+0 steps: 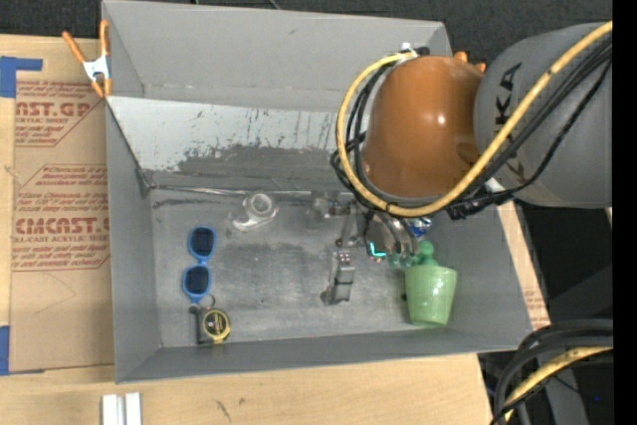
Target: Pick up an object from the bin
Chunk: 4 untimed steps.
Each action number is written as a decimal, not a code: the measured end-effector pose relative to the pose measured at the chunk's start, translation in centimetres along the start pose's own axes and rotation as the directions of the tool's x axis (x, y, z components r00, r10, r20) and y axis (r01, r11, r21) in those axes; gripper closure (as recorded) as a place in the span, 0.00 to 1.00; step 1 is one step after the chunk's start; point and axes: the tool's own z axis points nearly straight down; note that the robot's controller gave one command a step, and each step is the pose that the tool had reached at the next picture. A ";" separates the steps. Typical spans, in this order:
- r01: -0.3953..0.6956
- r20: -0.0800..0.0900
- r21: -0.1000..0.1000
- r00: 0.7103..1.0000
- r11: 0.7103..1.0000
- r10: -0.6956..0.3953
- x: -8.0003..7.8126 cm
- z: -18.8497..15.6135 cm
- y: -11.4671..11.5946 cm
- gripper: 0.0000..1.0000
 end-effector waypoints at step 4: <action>0.501 0.009 0.002 0.866 0.866 -0.501 -3.7 12.9 12.1 1.00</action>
Offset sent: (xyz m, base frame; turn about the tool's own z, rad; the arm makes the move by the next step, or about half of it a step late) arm 0.0165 0.0932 -0.0608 -0.2610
